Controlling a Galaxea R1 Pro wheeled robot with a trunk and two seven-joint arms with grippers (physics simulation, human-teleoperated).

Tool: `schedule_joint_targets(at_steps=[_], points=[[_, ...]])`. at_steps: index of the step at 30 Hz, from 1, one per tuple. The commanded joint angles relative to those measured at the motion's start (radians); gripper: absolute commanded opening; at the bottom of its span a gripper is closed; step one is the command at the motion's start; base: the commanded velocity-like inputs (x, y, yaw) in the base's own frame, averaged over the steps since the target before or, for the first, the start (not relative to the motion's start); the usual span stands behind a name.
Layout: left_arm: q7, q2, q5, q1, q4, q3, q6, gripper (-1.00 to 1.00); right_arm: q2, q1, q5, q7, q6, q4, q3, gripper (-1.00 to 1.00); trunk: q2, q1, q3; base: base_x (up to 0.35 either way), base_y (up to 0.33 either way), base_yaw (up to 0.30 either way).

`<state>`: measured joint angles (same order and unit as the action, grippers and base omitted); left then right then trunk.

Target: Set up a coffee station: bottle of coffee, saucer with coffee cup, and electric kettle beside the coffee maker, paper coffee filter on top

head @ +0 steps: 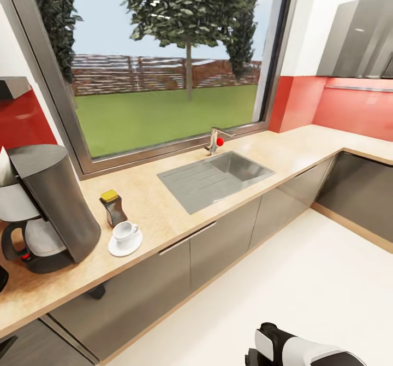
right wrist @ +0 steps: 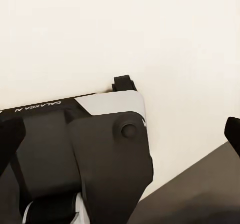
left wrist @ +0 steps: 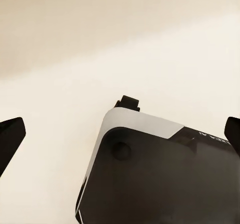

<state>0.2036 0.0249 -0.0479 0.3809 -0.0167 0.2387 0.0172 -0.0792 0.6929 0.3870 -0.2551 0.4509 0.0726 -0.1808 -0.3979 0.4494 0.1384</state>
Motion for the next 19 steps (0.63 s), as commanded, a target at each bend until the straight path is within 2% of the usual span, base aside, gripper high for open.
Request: schedule_joint_targets(at_steps=[1,19], points=[[0.002,0.000,-0.005,0.001,0.000,0.001,0.002,1.00,-0.001,0.001,0.010,-0.003,0.002,0.001,-0.008,1.00,-0.002,0.001,0.002,0.000,0.000,-0.046],[0.002,0.000,-0.005,0.001,0.000,0.001,0.002,1.00,-0.001,0.001,0.010,-0.003,0.002,0.001,-0.008,1.00,-0.002,0.001,0.002,0.000,0.000,-0.046]])
